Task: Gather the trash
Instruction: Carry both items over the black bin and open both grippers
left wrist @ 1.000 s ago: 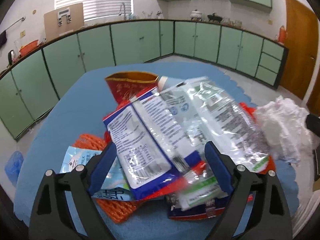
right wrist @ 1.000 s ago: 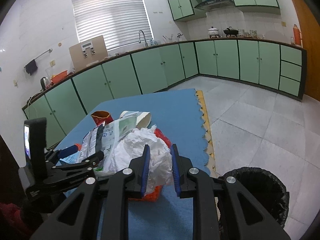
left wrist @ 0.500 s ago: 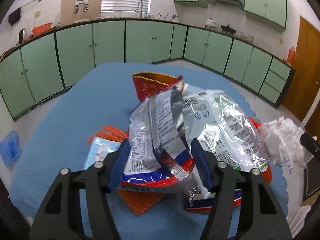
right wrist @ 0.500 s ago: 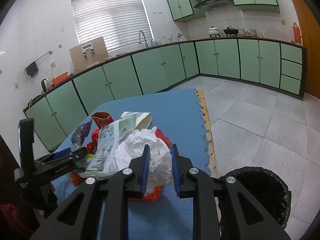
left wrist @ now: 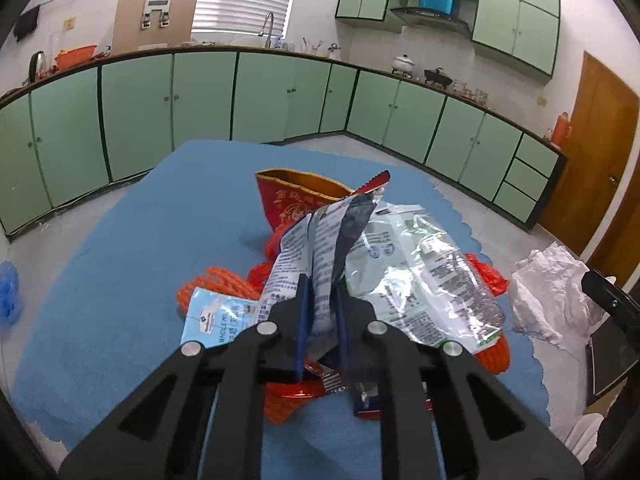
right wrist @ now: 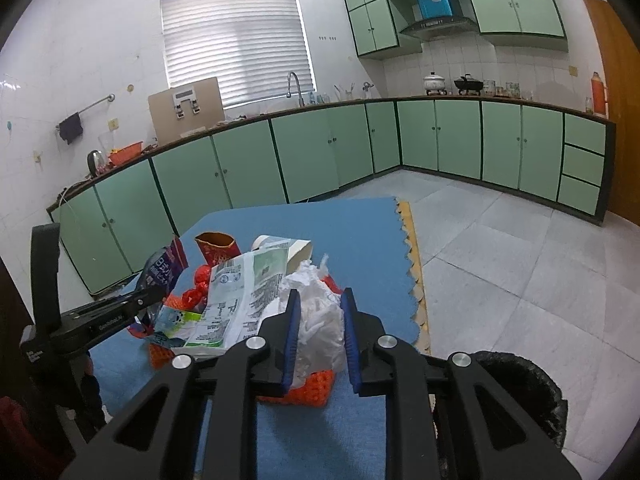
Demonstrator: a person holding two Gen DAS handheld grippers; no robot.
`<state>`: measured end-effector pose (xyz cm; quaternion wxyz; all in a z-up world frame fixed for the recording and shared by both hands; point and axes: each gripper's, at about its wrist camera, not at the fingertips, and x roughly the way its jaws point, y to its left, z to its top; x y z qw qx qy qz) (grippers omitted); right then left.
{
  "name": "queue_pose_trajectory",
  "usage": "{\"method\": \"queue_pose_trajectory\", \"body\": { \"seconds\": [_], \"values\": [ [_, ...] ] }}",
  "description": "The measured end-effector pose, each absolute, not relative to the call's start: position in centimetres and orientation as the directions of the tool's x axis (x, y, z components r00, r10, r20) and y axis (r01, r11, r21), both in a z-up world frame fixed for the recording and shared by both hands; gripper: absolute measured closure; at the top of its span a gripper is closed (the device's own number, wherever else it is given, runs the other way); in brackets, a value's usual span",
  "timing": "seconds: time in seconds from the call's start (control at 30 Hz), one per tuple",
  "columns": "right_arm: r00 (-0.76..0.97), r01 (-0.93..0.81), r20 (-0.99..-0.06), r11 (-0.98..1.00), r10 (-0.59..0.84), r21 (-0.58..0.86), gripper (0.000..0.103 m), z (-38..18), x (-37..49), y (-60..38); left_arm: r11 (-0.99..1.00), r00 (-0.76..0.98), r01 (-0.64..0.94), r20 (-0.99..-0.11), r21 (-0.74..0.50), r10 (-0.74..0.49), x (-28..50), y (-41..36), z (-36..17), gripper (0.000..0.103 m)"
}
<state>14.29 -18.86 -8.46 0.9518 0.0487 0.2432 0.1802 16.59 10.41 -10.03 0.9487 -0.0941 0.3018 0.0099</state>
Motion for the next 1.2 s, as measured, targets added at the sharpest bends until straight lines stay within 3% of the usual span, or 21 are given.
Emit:
{"method": "queue_pose_trajectory", "body": {
  "seconds": [0.2,0.57,0.9,1.2],
  "values": [
    [0.841,-0.303,-0.413,0.936,0.350,0.178,0.083,-7.6,13.5,-20.0,0.983,0.842,-0.017,-0.533,-0.185,-0.086,16.2,9.2,-8.2,0.094],
    [0.892,-0.164,-0.392,0.970,0.223,0.177,0.083,-6.9,11.9,-26.0,0.957,0.816,0.226,-0.502,-0.183,-0.288,17.6,0.0,-6.7,0.094],
    [0.894,0.060,-0.447,0.977,0.038,0.203,0.083,-9.4,10.7,-34.6,0.874,0.719,0.454,-0.508,-0.174,-0.474,19.2,-11.3,-8.3,0.094],
    [0.845,0.185,-0.534,0.957,-0.039,0.223,0.083,-13.5,11.1,-39.1,0.820,0.614,0.550,-0.590,-0.157,-0.524,21.5,-19.4,-12.7,0.091]
  ]
}}
